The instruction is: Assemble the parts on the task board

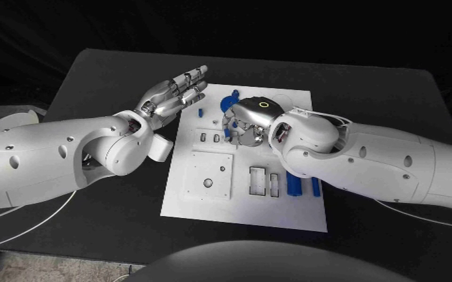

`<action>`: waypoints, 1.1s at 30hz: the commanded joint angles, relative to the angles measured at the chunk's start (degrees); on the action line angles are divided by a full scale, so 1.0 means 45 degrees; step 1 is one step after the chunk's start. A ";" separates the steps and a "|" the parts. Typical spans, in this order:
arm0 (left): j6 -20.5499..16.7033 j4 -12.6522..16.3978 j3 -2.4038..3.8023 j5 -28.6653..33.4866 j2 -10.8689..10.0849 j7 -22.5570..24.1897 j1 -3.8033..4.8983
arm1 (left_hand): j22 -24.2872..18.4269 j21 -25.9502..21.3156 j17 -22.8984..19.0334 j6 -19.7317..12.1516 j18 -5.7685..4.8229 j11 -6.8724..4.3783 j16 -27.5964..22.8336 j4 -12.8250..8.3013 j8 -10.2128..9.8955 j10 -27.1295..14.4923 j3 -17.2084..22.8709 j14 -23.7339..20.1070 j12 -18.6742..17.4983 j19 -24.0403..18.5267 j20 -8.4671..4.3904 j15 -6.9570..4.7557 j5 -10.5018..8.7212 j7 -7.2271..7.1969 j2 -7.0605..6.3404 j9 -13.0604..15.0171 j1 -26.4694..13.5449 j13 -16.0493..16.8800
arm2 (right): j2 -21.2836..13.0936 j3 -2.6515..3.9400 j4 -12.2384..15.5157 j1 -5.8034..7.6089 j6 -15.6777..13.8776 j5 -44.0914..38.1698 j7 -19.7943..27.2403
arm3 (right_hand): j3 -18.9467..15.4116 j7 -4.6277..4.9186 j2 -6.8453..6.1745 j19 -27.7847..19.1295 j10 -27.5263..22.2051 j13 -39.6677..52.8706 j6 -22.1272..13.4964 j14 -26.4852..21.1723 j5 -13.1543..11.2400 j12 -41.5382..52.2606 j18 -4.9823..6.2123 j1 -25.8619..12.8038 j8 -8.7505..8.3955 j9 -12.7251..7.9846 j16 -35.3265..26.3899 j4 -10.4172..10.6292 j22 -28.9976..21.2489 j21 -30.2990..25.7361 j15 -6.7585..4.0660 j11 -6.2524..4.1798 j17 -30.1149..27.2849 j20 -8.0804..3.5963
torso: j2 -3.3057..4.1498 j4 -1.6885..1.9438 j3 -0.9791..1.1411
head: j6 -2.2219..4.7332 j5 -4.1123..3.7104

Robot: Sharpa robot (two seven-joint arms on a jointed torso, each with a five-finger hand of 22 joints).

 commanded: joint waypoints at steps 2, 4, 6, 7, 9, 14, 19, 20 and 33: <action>0.0276 -0.0013 0.0004 -0.0014 0.0041 0.0095 -0.0004 | 0.0014 0.0044 0.0013 0.0102 0.0129 0.0088 0.0028 -0.0014 0.0051 -0.0021 0.0091 0.0003 0.0022 -0.0019 0.0097 0.0046 0.0076 0.0036 -0.0015 0.0017 0.0116 0.0012 | 0.0026 -0.0016 -0.0042 -0.0032 0.0301 -0.0217 -0.0262 | -0.0022 0.0097 0.0036 -0.0019 0.1319 0.3354 -0.0372 0.1129 -0.0459 0.0049 0.0062 -0.0214 -0.0330 0.0064 -0.0090 -0.0065 0.2217 -0.0075 0.0120 0.0138 0.2418 0.0089 | -0.0001 -0.0005 0.0000 | 0.0002 -0.0005; 0.0277 -0.0022 0.0004 -0.0014 0.0047 0.0100 -0.0005 | 0.0014 0.0044 0.0013 0.0102 0.0129 0.0088 0.0028 -0.0014 0.0051 -0.0021 0.0091 0.0003 0.0022 -0.0019 0.0097 0.0046 0.0076 0.0036 -0.0015 0.0017 0.0116 0.0012 | 0.0034 -0.0016 -0.0053 -0.0033 0.0336 -0.0224 -0.0270 | -0.0041 0.0113 0.0022 -0.0020 0.1319 0.3354 -0.0520 0.1129 -0.0593 0.0049 0.0065 -0.0255 -0.0472 -0.0013 -0.0095 -0.0074 0.2215 -0.0091 0.0134 0.0149 0.2410 0.0102 | 0.0000 0.0002 0.0001 | 0.0002 -0.0012; 0.0275 -0.0028 0.0004 -0.0014 0.0050 0.0101 -0.0008 | 0.0014 0.0044 0.0013 0.0102 0.0129 0.0088 0.0028 -0.0014 0.0051 -0.0021 0.0091 0.0003 0.0022 -0.0019 0.0097 0.0046 0.0076 0.0036 -0.0015 0.0017 0.0116 0.0012 | 0.0037 -0.0016 -0.0063 -0.0033 0.0371 -0.0228 -0.0255 | -0.0092 0.0143 -0.0020 -0.0024 0.1319 0.3354 -0.0714 0.1127 -0.0800 0.0049 0.0069 -0.0333 -0.0646 -0.0110 -0.0102 -0.0066 0.2209 -0.0118 0.0149 0.0173 0.2398 0.0119 | 0.0002 -0.0001 0.0002 | 0.0002 -0.0011; 0.0277 -0.0030 0.0004 -0.0014 0.0050 0.0098 -0.0009 | 0.0014 0.0044 0.0013 0.0102 0.0129 0.0088 0.0028 -0.0014 0.0051 -0.0021 0.0091 0.0003 0.0022 -0.0019 0.0097 0.0046 0.0076 0.0036 -0.0015 0.0017 0.0116 0.0012 | 0.0036 -0.0016 -0.0065 -0.0033 0.0380 -0.0229 -0.0245 | -0.0125 0.0161 -0.0052 -0.0023 0.1319 0.3354 -0.0837 0.1125 -0.0901 0.0049 0.0069 -0.0380 -0.0753 -0.0175 -0.0108 -0.0056 0.2208 -0.0127 0.0161 0.0187 0.2390 0.0129 | 0.0002 -0.0001 0.0002 | 0.0002 -0.0011; 0.0281 -0.0037 0.0004 -0.0014 0.0050 0.0089 -0.0012 | 0.0014 0.0044 0.0013 0.0102 0.0129 0.0088 0.0028 -0.0014 0.0051 -0.0021 0.0091 0.0003 0.0022 -0.0019 0.0097 0.0046 0.0076 0.0036 -0.0015 0.0017 0.0116 0.0012 | 0.0035 -0.0016 -0.0074 -0.0033 0.0406 -0.0232 -0.0213 | -0.0213 0.0184 -0.0127 -0.0026 0.1319 0.3354 -0.1141 0.1120 -0.1245 0.0049 0.0072 -0.0490 -0.1011 -0.0344 -0.0127 -0.0019 0.2204 -0.0154 0.0181 0.0206 0.2362 0.0151 | 0.0001 -0.0001 0.0003 | 0.0002 -0.0010; 0.0294 -0.0055 0.0003 -0.0014 0.0058 0.0077 -0.0025 | 0.0013 0.0043 0.0013 0.0103 0.0130 0.0082 0.0027 -0.0018 0.0053 -0.0022 0.0097 0.0003 0.0018 -0.0019 0.0098 0.0045 0.0077 0.0048 -0.0014 0.0018 0.0121 0.0011 | 0.0021 -0.0016 -0.0089 -0.0033 0.0396 -0.0235 -0.0129 | -0.0554 0.0225 -0.0314 -0.0034 0.1319 0.3354 -0.1960 0.1108 -0.2630 0.0049 0.0087 -0.0711 -0.1721 -0.0853 -0.0167 0.0178 0.2190 -0.0235 0.0224 0.0240 0.2303 0.0186 | 0.0001 -0.0002 0.0003 | 0.0002 -0.0024; 0.0297 -0.0079 0.0003 -0.0014 0.0063 0.0073 -0.0034 | 0.0013 0.0043 0.0013 0.0103 0.0130 0.0080 0.0027 -0.0020 0.0054 -0.0022 0.0099 0.0003 0.0016 -0.0019 0.0098 0.0045 0.0077 0.0052 -0.0014 0.0018 0.0123 0.0011 | -0.0008 -0.0016 -0.0089 -0.0033 0.0259 -0.0234 -0.0027 | -0.0860 0.0205 -0.0506 -0.0026 0.1319 0.3354 -0.2229 0.1106 -0.3434 0.0049 0.0090 -0.0839 -0.2034 -0.1125 -0.0172 0.0510 0.2190 -0.0266 0.0218 0.0242 0.2288 0.0197 | 0.0002 -0.0001 0.0006 | 0.0002 -0.0017; 0.0295 -0.0083 0.0002 -0.0014 0.0061 0.0072 -0.0035 | 0.0013 0.0043 0.0013 0.0103 0.0130 0.0080 0.0027 -0.0020 0.0054 -0.0022 0.0099 0.0003 0.0016 -0.0019 0.0098 0.0045 0.0077 0.0052 -0.0014 0.0018 0.0123 0.0011 | -0.0017 -0.0016 -0.0084 -0.0033 0.0206 -0.0233 -0.0011 | -0.0908 0.0203 -0.0541 -0.0022 0.1319 0.3354 -0.2249 0.1106 -0.3499 0.0049 0.0088 -0.0857 -0.2067 -0.1162 -0.0174 0.0585 0.2192 -0.0264 0.0213 0.0242 0.2284 0.0197 | 0.0003 -0.0005 0.0006 | 0.0002 -0.0015; 0.0150 -0.0012 0.0003 -0.0197 -0.0015 0.0235 -0.0043 | 0.0012 0.0041 0.0013 0.0103 0.0129 0.0077 0.0027 -0.0042 0.0059 -0.0019 0.0119 0.0003 0.0027 -0.0020 0.0101 0.0047 0.0097 0.0069 -0.0013 0.0018 0.0147 0.0013 | -0.0511 0.0063 0.0433 0.0017 -0.1485 -0.0140 0.0344 | -0.1997 0.0198 -0.0798 -0.0025 0.1319 0.3354 -0.2109 0.1085 -0.3587 0.0049 0.0094 -0.0952 -0.2202 -0.1433 -0.0239 0.1630 0.2184 -0.0333 0.0193 0.0217 0.2189 0.0153 | -0.0006 -0.0002 0.0013 | 0.0002 0.0142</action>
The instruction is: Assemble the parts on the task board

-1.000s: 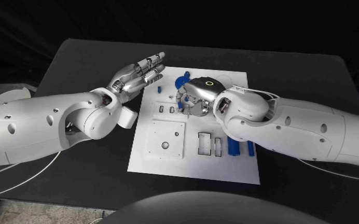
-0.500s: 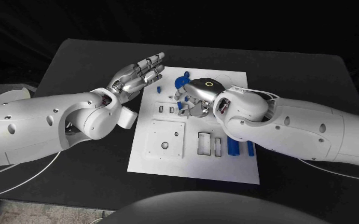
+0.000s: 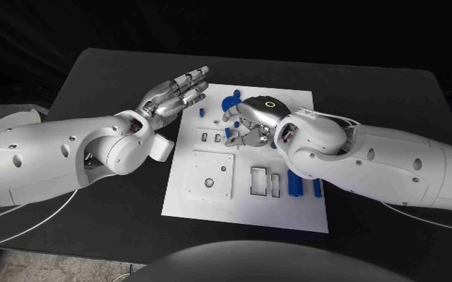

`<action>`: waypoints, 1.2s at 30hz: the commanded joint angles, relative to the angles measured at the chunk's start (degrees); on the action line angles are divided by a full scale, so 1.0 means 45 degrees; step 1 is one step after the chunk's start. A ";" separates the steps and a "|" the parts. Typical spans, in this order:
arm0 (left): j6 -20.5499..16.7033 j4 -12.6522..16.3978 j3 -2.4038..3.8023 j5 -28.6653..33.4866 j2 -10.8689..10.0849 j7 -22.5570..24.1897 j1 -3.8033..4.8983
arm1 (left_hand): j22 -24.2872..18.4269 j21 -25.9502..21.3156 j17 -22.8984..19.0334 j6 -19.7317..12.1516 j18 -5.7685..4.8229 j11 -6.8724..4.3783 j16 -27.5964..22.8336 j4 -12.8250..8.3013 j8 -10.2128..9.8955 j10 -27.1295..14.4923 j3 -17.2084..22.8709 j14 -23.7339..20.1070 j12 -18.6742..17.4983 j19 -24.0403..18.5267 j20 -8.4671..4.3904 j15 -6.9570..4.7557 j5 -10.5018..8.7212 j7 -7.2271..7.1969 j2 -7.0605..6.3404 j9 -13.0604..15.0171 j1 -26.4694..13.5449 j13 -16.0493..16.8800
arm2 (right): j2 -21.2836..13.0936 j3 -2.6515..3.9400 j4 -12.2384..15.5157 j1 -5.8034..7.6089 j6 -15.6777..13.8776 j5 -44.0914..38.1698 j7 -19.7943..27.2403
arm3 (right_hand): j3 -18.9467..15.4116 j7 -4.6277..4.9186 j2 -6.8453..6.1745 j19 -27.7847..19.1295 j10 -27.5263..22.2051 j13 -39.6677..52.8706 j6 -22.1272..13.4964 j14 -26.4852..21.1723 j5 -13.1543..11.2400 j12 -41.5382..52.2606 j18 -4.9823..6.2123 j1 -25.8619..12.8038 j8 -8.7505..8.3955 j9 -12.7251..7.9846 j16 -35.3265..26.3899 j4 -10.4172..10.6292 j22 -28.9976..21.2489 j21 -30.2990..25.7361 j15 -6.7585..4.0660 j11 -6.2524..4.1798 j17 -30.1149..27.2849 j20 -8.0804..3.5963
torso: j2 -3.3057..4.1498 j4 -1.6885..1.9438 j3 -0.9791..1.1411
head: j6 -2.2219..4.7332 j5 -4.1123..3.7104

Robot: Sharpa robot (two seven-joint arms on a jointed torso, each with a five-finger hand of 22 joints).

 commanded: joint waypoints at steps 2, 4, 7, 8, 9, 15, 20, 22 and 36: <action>0.0028 0.0082 0.0003 -0.0378 -0.0036 0.0309 -0.0003 | 0.0017 0.0046 0.0015 0.0046 0.0128 0.0093 0.0028 -0.0037 0.0060 -0.0015 0.0105 0.0005 0.0037 -0.0013 0.0108 0.0055 0.0065 0.0021 -0.0016 0.0019 0.0178 0.0016 | -0.0482 0.0122 0.0636 0.0125 -0.1620 -0.0004 0.0330 | -0.0253 0.0024 -0.0013 -0.0010 0.1315 0.3355 0.0134 0.1132 -0.0039 0.0049 0.0094 0.0071 -0.0043 -0.0030 -0.0077 0.0151 0.2189 -0.0090 0.0057 0.0058 0.2183 0.0047 | 0.0001 0.0014 0.0009 | 0.0002 0.0041; -0.0099 0.0109 0.0004 -0.0640 -0.0077 0.0366 -0.0003 | 0.0018 0.0048 0.0014 0.0045 0.0126 0.0110 0.0028 -0.0056 0.0063 -0.0009 0.0115 0.0005 0.0051 -0.0010 0.0119 0.0069 0.0065 0.0017 -0.0029 0.0019 0.0196 0.0019 | -0.0852 0.0189 0.1073 0.0292 -0.2174 0.0028 0.0421 | -0.0299 0.0034 0.0000 0.0004 0.1315 0.3355 0.0190 0.1136 -0.0039 0.0049 0.0086 0.0077 -0.0025 -0.0034 -0.0065 0.0176 0.2200 -0.0053 0.0062 0.0064 0.2198 0.0048 | 0.0008 0.0018 0.0014 | 0.0002 0.0032; -0.0431 0.0170 0.0005 -0.1021 -0.0141 0.0489 -0.0003 | 0.0024 0.0065 0.0016 0.0058 0.0122 0.0192 0.0030 -0.0006 0.0081 0.0015 0.0078 0.0016 0.0092 0.0016 0.0200 0.0154 -0.0125 0.0018 -0.0097 0.0020 0.0146 0.0025 | -0.1447 0.0243 0.1648 0.0692 -0.2915 0.0213 0.0622 | -0.0379 0.0041 0.0024 0.0026 0.1315 0.3355 0.0297 0.1142 -0.0039 0.0049 0.0075 0.0056 0.0012 -0.0039 -0.0045 0.0206 0.2216 0.0002 0.0068 0.0072 0.2221 0.0052 | -0.0011 -0.0006 0.0015 | 0.0002 0.0099; -0.0571 0.0196 0.0006 -0.1105 -0.0159 0.0542 -0.0003 | 0.0030 0.0079 0.0018 0.0076 0.0123 0.0238 0.0033 0.0102 0.0096 0.0030 0.0020 0.0026 0.0119 0.0037 0.0244 0.0201 -0.0284 0.0024 -0.0122 0.0022 0.0046 0.0029 | -0.1635 0.0252 0.1802 0.0829 -0.3069 0.0320 0.0673 | -0.0404 0.0043 0.0043 0.0030 0.1315 0.3355 0.0345 0.1143 -0.0039 0.0049 0.0073 0.0040 0.0029 -0.0040 -0.0043 0.0213 0.2219 0.0011 0.0070 0.0073 0.2223 0.0054 | -0.0019 -0.0006 0.0010 | 0.0003 0.0115; -0.0771 0.0234 0.0007 -0.1229 -0.0185 0.0607 -0.0002 | 0.0042 0.0111 0.0025 0.0110 0.0126 0.0301 0.0039 0.0231 0.0120 0.0061 -0.0084 0.0053 0.0170 0.0081 0.0294 0.0257 -0.0532 0.0038 -0.0146 0.0025 -0.0133 0.0035 | -0.1887 0.0261 0.1990 0.1010 -0.3216 0.0472 0.0723 | -0.0433 0.0047 0.0069 0.0033 0.1315 0.3355 0.0410 0.1143 -0.0038 0.0049 0.0071 0.0011 0.0053 -0.0040 -0.0043 0.0221 0.2221 0.0018 0.0073 0.0076 0.2221 0.0056 | -0.0025 0.0010 0.0002 | 0.0015 0.0119; -0.2182 0.0563 0.0027 -0.2145 -0.0478 0.0823 0.0068 | 0.0212 0.0597 0.0144 0.0659 0.0092 0.0704 0.0169 0.0297 0.0375 0.0584 -0.1160 0.0636 0.0820 0.0769 0.0445 0.0610 -0.3508 0.0330 -0.0273 0.0077 -0.1661 0.0122 | -0.3232 0.0278 0.2776 0.2017 -0.3353 0.1459 0.0884 | -0.0616 0.0108 0.0246 0.0032 0.1315 0.3355 0.0751 0.1143 -0.0038 0.0049 0.0067 -0.0426 0.0159 -0.0061 -0.0039 0.0247 0.2225 0.0022 0.0111 0.0125 0.2220 0.0083 | -0.0127 0.0011 0.0047 | 0.0118 0.0158; -0.3451 0.0915 0.0061 -0.3010 -0.0744 0.0587 0.0441 | 0.0506 0.1482 0.0495 0.1142 0.0018 0.1246 0.0617 0.0267 0.0529 0.1733 -0.1677 0.2428 0.2256 0.2183 0.0463 0.0783 -0.4431 0.0542 -0.0535 0.0122 -0.2050 0.0331 | -0.3937 0.0272 0.3016 0.2497 -0.3130 0.2026 0.0863 | -0.0666 0.0138 0.0580 -0.0003 0.1315 0.3355 0.0938 0.1136 -0.0040 0.0049 0.0083 -0.0913 0.0192 -0.0097 -0.0059 0.0236 0.2204 -0.0061 0.0137 0.0154 0.2189 0.0109 | -0.0237 -0.0050 0.0142 | 0.0087 0.0255; -0.3900 0.1034 0.0071 -0.3489 -0.0804 0.0231 0.0709 | 0.0738 0.2194 0.0806 0.1144 -0.0021 0.1533 0.0977 0.0167 0.0505 0.2550 -0.1566 0.3906 0.3311 0.3406 0.0464 0.0793 -0.3704 0.0600 -0.0667 0.0119 -0.1410 0.0482 | -0.4116 0.0260 0.2973 0.2599 -0.3025 0.2015 0.0815 | -0.0617 0.0136 0.0686 -0.0055 0.1315 0.3355 0.0994 0.1110 -0.0039 0.0049 0.0110 -0.0874 0.0205 -0.0105 -0.0150 0.0209 0.2167 -0.0200 0.0142 0.0158 0.2072 0.0116 | -0.0287 -0.0048 0.0168 | 0.0095 0.0264; -0.0765 0.1622 0.0039 -0.8829 -0.0918 -0.9071 0.3646 | 0.2279 0.6401 0.4173 0.6035 0.0151 0.1108 0.6484 0.0221 0.2245 0.9488 -0.2337 1.2747 0.9066 1.1283 -0.0719 -0.0423 -0.5029 0.1983 -0.1108 0.0920 -0.1694 0.2717 | -0.4673 0.0082 0.2597 0.2747 -0.2749 0.1936 0.0883 | -0.0426 0.0133 0.1118 -0.0189 0.1315 0.3355 0.1250 0.1057 -0.0005 0.0049 0.0167 -0.0469 0.0242 -0.0163 -0.0321 0.0136 0.2086 -0.0513 0.0158 0.0163 0.1859 0.0151 | -0.0624 -0.0238 0.0486 | 0.0215 0.0360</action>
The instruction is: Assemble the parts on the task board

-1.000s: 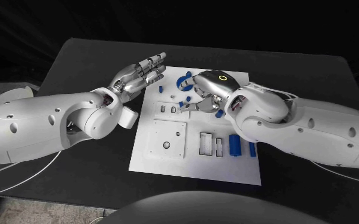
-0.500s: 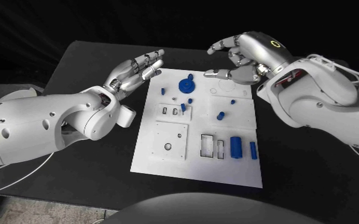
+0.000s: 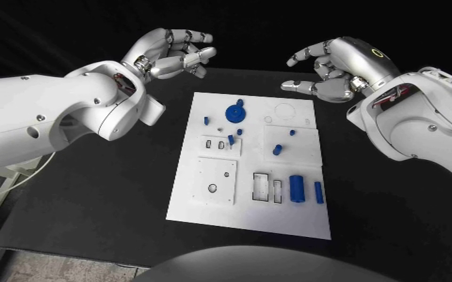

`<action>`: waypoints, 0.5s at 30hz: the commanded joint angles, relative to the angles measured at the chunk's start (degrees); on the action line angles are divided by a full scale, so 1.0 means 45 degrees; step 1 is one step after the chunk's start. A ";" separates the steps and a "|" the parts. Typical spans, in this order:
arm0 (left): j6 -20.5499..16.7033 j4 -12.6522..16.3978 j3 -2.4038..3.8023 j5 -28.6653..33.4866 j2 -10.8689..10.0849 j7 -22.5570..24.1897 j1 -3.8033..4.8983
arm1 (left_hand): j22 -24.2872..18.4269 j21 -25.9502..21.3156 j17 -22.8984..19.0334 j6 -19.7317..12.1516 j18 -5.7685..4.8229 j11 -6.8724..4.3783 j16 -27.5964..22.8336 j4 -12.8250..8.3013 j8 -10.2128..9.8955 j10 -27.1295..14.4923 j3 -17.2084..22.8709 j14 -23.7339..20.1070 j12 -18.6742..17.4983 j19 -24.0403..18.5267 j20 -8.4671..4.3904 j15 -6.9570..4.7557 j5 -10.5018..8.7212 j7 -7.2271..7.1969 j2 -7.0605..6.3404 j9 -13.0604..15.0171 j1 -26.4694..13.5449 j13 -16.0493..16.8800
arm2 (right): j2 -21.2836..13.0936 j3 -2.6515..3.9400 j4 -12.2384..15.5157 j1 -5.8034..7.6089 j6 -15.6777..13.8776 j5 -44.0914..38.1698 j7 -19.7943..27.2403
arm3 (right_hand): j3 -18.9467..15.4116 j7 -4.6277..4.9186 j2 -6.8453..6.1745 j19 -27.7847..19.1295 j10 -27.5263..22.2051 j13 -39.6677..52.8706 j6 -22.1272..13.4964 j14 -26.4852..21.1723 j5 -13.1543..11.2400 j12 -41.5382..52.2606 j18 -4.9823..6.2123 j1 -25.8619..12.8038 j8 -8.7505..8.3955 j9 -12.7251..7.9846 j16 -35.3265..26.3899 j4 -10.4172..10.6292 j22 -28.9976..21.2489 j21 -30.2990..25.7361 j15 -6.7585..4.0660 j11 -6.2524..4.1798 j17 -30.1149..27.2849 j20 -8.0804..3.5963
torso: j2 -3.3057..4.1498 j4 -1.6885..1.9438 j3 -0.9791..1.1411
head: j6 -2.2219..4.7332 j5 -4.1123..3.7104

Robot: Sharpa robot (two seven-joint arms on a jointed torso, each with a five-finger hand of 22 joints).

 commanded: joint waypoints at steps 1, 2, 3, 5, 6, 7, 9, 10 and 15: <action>0.2534 -0.0002 -0.0020 -0.3097 0.0244 -0.4793 0.0280 | 0.0535 0.1058 0.1363 0.1319 0.0127 -0.0839 0.2293 -0.0021 0.0741 0.1615 -0.0276 0.0995 0.1773 0.1738 -0.0800 -0.0779 -0.0265 0.0068 0.0027 0.0302 -0.0378 0.1230 | -0.0017 -0.0032 -0.0092 0.0010 0.0156 0.0051 0.0042 | 0.0109 -0.0003 0.0187 -0.0091 0.1314 0.3345 0.0056 0.0997 0.0002 0.0049 0.0176 0.0082 0.0045 -0.0037 -0.0111 -0.0003 0.2067 -0.0129 0.0112 0.0078 0.1816 0.0041 | -0.0163 -0.0079 0.0143 | -0.0049 0.0002; 0.2924 -0.0059 -0.0023 -0.3566 0.0353 -0.5208 0.0342 | 0.0876 0.1572 0.2403 0.1522 0.0017 -0.1216 0.3662 0.0017 0.0978 0.1718 -0.0410 0.0818 0.2680 0.2170 -0.1081 -0.0936 -0.0270 0.0018 0.0028 0.0424 -0.0487 0.2157 | -0.0018 -0.0042 -0.0105 0.0011 0.0178 0.0051 0.0034 | 0.0128 0.0003 0.0254 -0.0122 0.1314 0.3345 0.0024 0.0981 0.0018 0.0049 0.0194 0.0157 0.0010 -0.0066 -0.0168 -0.0013 0.2043 -0.0222 0.0120 0.0079 0.1746 0.0046 | -0.0179 -0.0081 0.0163 | -0.0053 0.0018; 0.3154 -0.0102 -0.0026 -0.3816 0.0425 -0.5404 0.0371 | 0.1026 0.1802 0.2809 0.1991 0.0050 -0.1260 0.4286 0.0016 0.1304 0.2016 -0.0480 0.1069 0.3147 0.2344 -0.1164 -0.1073 -0.0117 -0.0072 -0.0017 0.0579 -0.0546 0.2533 | -0.0020 -0.0046 -0.0109 0.0011 0.0185 0.0051 0.0031 | 0.0135 0.0003 0.0278 -0.0143 0.1314 0.3345 0.0001 0.0972 0.0031 0.0049 0.0205 0.0197 -0.0010 -0.0081 -0.0200 -0.0022 0.2027 -0.0283 0.0120 0.0083 0.1705 0.0050 | -0.0186 -0.0083 0.0172 | -0.0057 0.0023; 0.3836 -0.0255 -0.0038 -0.4420 0.0682 -0.5880 0.0436 | 0.1539 0.2603 0.5545 0.2886 0.0082 -0.1544 0.7033 -0.0003 0.2063 0.4023 -0.0575 0.2437 0.5241 0.2858 -0.1433 -0.1454 0.1042 -0.0383 -0.0074 0.1000 -0.0546 0.5677 | -0.0034 -0.0058 -0.0106 0.0012 0.0164 0.0050 0.0021 | 0.0152 0.0005 0.0333 -0.0177 0.1314 0.3345 -0.0031 0.0954 0.0074 0.0049 0.0223 0.0285 -0.0046 -0.0112 -0.0261 -0.0041 0.2000 -0.0386 0.0120 0.0088 0.1630 0.0057 | -0.0206 -0.0100 0.0209 | -0.0056 0.0034; 0.4160 -0.0319 -0.0045 -0.4630 0.0809 -0.6097 0.0449 | 0.1906 0.3148 0.8108 0.3061 0.0109 -0.1689 0.9145 0.0050 0.2359 0.5591 -0.0612 0.3529 0.6664 0.3058 -0.1621 -0.1597 0.1449 -0.0534 -0.0115 0.1221 -0.0466 0.8415 | -0.0049 -0.0062 -0.0099 0.0012 0.0137 0.0050 0.0018 | 0.0162 0.0008 0.0368 -0.0182 0.1314 0.3345 -0.0036 0.0953 0.0114 0.0049 0.0226 0.0333 -0.0059 -0.0126 -0.0267 -0.0050 0.1995 -0.0407 0.0122 0.0089 0.1625 0.0059 | -0.0211 -0.0109 0.0228 | -0.0055 0.0035; 0.4292 -0.0341 -0.0048 -0.4708 0.0860 -0.6195 0.0450 | 0.2329 0.3603 0.9468 0.3121 0.0086 -0.1771 1.0240 0.0078 0.2521 0.6413 -0.0644 0.4094 0.7394 0.3207 -0.1715 -0.1670 0.1596 -0.0604 -0.0132 0.1355 -0.0445 0.9874 | -0.0056 -0.0064 -0.0096 0.0012 0.0127 0.0049 0.0018 | 0.0166 0.0009 0.0384 -0.0184 0.1314 0.3345 -0.0037 0.0953 0.0135 0.0049 0.0228 0.0354 -0.0065 -0.0133 -0.0268 -0.0054 0.1993 -0.0416 0.0123 0.0089 0.1624 0.0060 | -0.0212 -0.0111 0.0234 | -0.0065 0.0028; 0.4903 -0.0438 -0.0059 -0.5131 0.1116 -0.6741 0.0435 | 0.6988 0.7203 1.3810 0.3246 -0.0553 -0.1922 1.3268 -0.0106 0.3162 0.9180 -0.0814 0.6014 0.9371 0.4558 -0.1907 -0.1822 0.1406 -0.0763 0.0085 0.1973 -0.0742 1.4622 | -0.0102 -0.0069 -0.0084 0.0012 0.0096 0.0049 0.0019 | 0.0168 0.0010 0.0411 -0.0187 0.1314 0.3345 -0.0036 0.0953 0.0181 0.0049 0.0230 0.0391 -0.0075 -0.0146 -0.0270 -0.0058 0.1989 -0.0433 0.0124 0.0089 0.1622 0.0061 | -0.0215 -0.0124 0.0243 | -0.0058 0.0020; 0.5187 -0.0489 -0.0063 -0.5391 0.1252 -0.7029 0.0418 | 0.9290 0.8870 1.5347 0.3283 -0.0847 -0.1998 1.4135 -0.0253 0.3485 1.0365 -0.0904 0.6886 0.9965 0.5225 -0.1997 -0.1869 0.1122 -0.0803 0.0237 0.2317 -0.0922 1.6406 | -0.0129 -0.0072 -0.0084 0.0012 0.0099 0.0049 0.0016 | 0.0167 0.0011 0.0415 -0.0187 0.1313 0.3344 -0.0035 0.0955 0.0189 0.0048 0.0230 0.0396 -0.0077 -0.0149 -0.0266 -0.0058 0.1989 -0.0434 0.0124 0.0089 0.1628 0.0061 | -0.0215 -0.0128 0.0245 | -0.0058 0.0015; 0.6253 -0.0801 -0.0077 -0.6630 0.1872 -0.8236 0.0265 | 1.5412 1.2586 1.6335 0.3882 -0.1739 -0.2227 1.4605 -0.0088 0.4842 1.1193 -0.1385 0.7508 1.0299 0.7656 -0.2176 -0.2111 -0.0524 -0.1162 0.0448 0.3662 -0.2141 1.7587 | -0.0225 -0.0095 -0.0133 0.0010 0.0221 0.0052 -0.0030 | 0.0163 0.0015 0.0463 -0.0197 0.1138 0.3158 -0.0027 0.0952 0.0244 -0.0156 0.0238 0.0414 -0.0087 -0.0166 -0.0280 -0.0045 0.1978 -0.0479 0.0124 0.0090 0.1611 0.0062 | -0.0218 -0.0124 0.0248 | -0.0074 0.0096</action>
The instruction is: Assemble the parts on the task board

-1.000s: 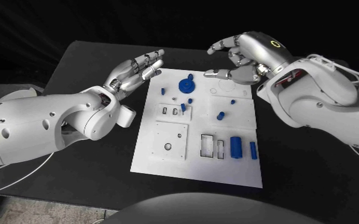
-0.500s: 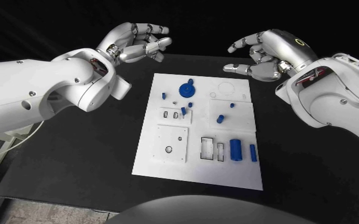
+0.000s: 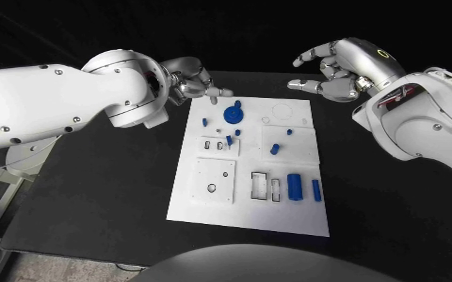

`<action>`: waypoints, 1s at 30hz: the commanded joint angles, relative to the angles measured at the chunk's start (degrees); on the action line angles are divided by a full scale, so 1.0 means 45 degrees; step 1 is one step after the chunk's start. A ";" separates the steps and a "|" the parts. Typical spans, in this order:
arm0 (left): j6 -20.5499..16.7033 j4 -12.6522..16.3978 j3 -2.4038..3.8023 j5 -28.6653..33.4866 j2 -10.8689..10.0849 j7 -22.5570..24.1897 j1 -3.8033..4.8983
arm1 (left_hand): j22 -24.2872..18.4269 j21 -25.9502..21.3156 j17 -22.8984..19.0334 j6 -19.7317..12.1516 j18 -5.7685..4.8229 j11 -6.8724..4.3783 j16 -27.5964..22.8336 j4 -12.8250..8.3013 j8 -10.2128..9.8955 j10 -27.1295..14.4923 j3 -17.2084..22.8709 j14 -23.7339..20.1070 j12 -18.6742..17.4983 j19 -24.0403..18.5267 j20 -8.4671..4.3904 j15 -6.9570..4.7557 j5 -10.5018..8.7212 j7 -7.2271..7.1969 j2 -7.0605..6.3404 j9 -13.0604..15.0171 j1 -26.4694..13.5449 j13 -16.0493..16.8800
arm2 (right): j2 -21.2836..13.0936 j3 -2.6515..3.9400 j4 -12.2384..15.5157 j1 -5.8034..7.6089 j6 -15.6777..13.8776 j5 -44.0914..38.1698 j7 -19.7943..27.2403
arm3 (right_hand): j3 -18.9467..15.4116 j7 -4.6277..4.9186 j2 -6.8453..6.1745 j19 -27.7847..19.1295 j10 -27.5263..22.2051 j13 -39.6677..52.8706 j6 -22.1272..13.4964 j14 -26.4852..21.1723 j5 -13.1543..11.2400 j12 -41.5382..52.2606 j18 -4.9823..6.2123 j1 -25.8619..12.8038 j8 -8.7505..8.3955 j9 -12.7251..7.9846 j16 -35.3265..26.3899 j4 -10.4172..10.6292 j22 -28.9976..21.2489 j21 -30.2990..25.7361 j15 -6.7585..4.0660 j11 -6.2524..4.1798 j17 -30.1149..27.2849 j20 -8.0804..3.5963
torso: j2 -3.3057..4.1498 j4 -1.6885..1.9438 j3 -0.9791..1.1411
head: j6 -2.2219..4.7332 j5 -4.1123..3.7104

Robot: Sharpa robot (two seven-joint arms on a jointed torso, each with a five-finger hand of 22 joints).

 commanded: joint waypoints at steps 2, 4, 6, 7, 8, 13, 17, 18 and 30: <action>0.2212 -0.0303 -0.0014 -0.2223 0.0422 -0.2161 -0.0146 | 0.2263 0.0996 0.3348 0.0111 -0.0370 -0.0270 0.0030 0.0010 0.0942 0.1274 -0.0267 0.1336 0.0096 0.0783 -0.0097 -0.0250 -0.0066 -0.0200 0.0077 0.1103 -0.0428 0.3256 | -0.0056 -0.0018 -0.0045 0.0006 0.0177 0.0000 -0.0045 | 0.0034 0.0015 0.0138 -0.0141 0.1013 0.3026 -0.0019 0.0948 0.0091 -0.0256 0.0246 0.0068 -0.0092 -0.0029 -0.0074 0.0013 0.1969 -0.0121 0.0124 0.0090 0.1589 -0.0005 | -0.0014 -0.0029 0.0024 | -0.0018 0.0110; 0.2455 -0.0450 -0.0016 -0.2593 0.0631 -0.2382 -0.0248 | 0.2648 0.1172 0.3348 0.0108 -0.0439 -0.0366 0.0030 0.0029 0.1409 0.1274 -0.0203 0.1336 0.0096 0.0984 -0.0147 -0.0333 0.0974 -0.0312 0.0139 0.1671 -0.0340 0.3256 | -0.0089 -0.0031 -0.0039 0.0005 0.0205 0.0022 -0.0053 | 0.0023 0.0015 0.0172 -0.0159 0.0927 0.2930 -0.0008 0.0940 0.0114 -0.0361 0.0257 0.0071 -0.0098 -0.0042 -0.0107 0.0023 0.1952 -0.0185 0.0124 0.0088 0.1548 -0.0005 | -0.0003 -0.0013 0.0033 | -0.0011 0.0150; 0.2521 -0.0569 -0.0017 -0.2941 0.0784 -0.2520 -0.0378 | 0.3108 0.1355 0.3348 0.0200 -0.0533 -0.0498 0.0030 0.0024 0.1895 0.1274 -0.0161 0.1336 0.0096 0.1279 -0.0225 -0.0442 0.2007 -0.0469 0.0100 0.2259 -0.0138 0.3256 | -0.0117 -0.0043 -0.0026 0.0004 0.0235 0.0060 -0.0054 | -0.0001 0.0012 0.0240 -0.0212 0.0809 0.2791 0.0025 0.0914 0.0168 -0.0515 0.0290 0.0067 -0.0103 -0.0065 -0.0202 0.0037 0.1905 -0.0367 0.0122 0.0083 0.1432 -0.0005 | 0.0006 -0.0022 0.0037 | -0.0010 0.0182; 0.2556 -0.0616 -0.0017 -0.3054 0.0836 -0.2571 -0.0436 | 0.3409 0.1465 0.3348 0.0277 -0.0599 -0.0590 0.0030 0.0033 0.2147 0.1274 -0.0150 0.1336 0.0096 0.1490 -0.0295 -0.0520 0.2337 -0.0571 0.0077 0.2606 -0.0040 0.3256 | -0.0129 -0.0048 -0.0019 0.0004 0.0252 0.0078 -0.0054 | -0.0014 0.0012 0.0274 -0.0238 0.0776 0.2748 0.0044 0.0902 0.0205 -0.0562 0.0307 0.0063 -0.0104 -0.0075 -0.0245 0.0041 0.1881 -0.0457 0.0123 0.0078 0.1380 -0.0007 | 0.0008 -0.0030 0.0042 | -0.0012 0.0192; 0.2633 -0.0699 -0.0017 -0.3182 0.0923 -0.2661 -0.0527 | 0.3563 0.1520 0.3348 0.0320 -0.0634 -0.0651 0.0030 0.0038 0.2286 0.1274 -0.0150 0.1336 0.0096 0.1601 -0.0346 -0.0577 0.2480 -0.0635 0.0079 0.2837 -0.0008 0.3256 | -0.0153 -0.0058 -0.0009 0.0002 0.0282 0.0105 -0.0054 | -0.0027 0.0007 0.0323 -0.0273 0.0739 0.2699 0.0077 0.0884 0.0277 -0.0617 0.0327 0.0060 -0.0102 -0.0087 -0.0310 0.0044 0.1848 -0.0579 0.0118 0.0080 0.1303 -0.0006 | 0.0007 -0.0038 0.0042 | -0.0018 0.0189; 0.3105 -0.1069 -0.0022 -0.3361 0.1383 -0.3199 -0.0975 | 0.3622 0.1542 0.3348 0.0385 -0.0647 -0.0776 0.0030 0.0031 0.2269 0.1274 -0.0202 0.1336 0.0096 0.1639 -0.0497 -0.0714 0.1930 -0.0740 0.0238 0.3384 -0.0320 0.3256 | -0.0226 -0.0125 -0.0036 -0.0013 0.0366 0.0254 -0.0066 | -0.0062 0.0009 0.0463 -0.0346 0.0678 0.2610 0.0131 0.0848 0.0459 -0.0717 0.0372 0.0034 -0.0114 -0.0126 -0.0446 0.0056 0.1776 -0.0849 0.0114 0.0078 0.1145 -0.0009 | -0.0009 0.0006 0.0050 | -0.0082 0.0159; 0.3186 -0.1191 -0.0022 -0.3409 0.1683 -0.3372 -0.1284 | 0.3605 0.1536 0.3348 0.0422 -0.0642 -0.0799 0.0030 0.0014 0.2114 0.1274 -0.0113 0.1336 0.0096 0.1623 -0.0532 -0.0744 0.1601 -0.0759 0.0296 0.3494 -0.0292 0.3256 | -0.0264 -0.0184 -0.0071 -0.0032 0.0432 0.0360 -0.0088 | -0.0071 0.0014 0.0510 -0.0363 0.0669 0.2591 0.0145 0.0840 0.0533 -0.0737 0.0383 0.0038 -0.0120 -0.0141 -0.0482 0.0051 0.1755 -0.0926 0.0114 0.0080 0.1104 -0.0009 | -0.0001 -0.0012 0.0049 | -0.0127 0.0167; 0.3178 -0.1202 -0.0022 -0.3399 0.1737 -0.3393 -0.1325 | 0.3607 0.1536 0.3348 0.0429 -0.0643 -0.0801 0.0030 0.0015 0.2095 0.1274 -0.0107 0.1336 0.0096 0.1625 -0.0534 -0.0747 0.1585 -0.0760 0.0299 0.3499 -0.0292 0.3256 | -0.0275 -0.0193 -0.0075 -0.0035 0.0454 0.0373 -0.0097 | -0.0072 0.0015 0.0517 -0.0366 0.0668 0.2589 0.0147 0.0839 0.0543 -0.0739 0.0385 0.0039 -0.0122 -0.0143 -0.0487 0.0049 0.1752 -0.0938 0.0114 0.0080 0.1099 -0.0010 | -0.0005 -0.0007 0.0038 | -0.0128 0.0163; 0.3051 -0.1401 -0.0013 -0.3202 0.2578 -0.3494 -0.1547 | 0.3408 0.1468 0.3348 0.0634 -0.0593 -0.0830 0.0030 0.0006 0.1767 0.1274 0.0009 0.1336 0.0096 0.1462 -0.0572 -0.0779 0.1432 -0.0786 0.0332 0.3566 -0.0286 0.3256 | -0.0284 -0.0239 -0.0131 -0.0052 0.0667 0.0527 -0.0256 | -0.0076 0.0021 0.0586 -0.0395 0.0650 0.2557 0.0159 0.0823 0.0637 -0.0774 0.0406 0.0067 -0.0136 -0.0166 -0.0556 0.0034 0.1717 -0.1071 0.0115 0.0083 0.1017 -0.0010 | -0.0021 0.0027 0.0026 | -0.0198 0.0201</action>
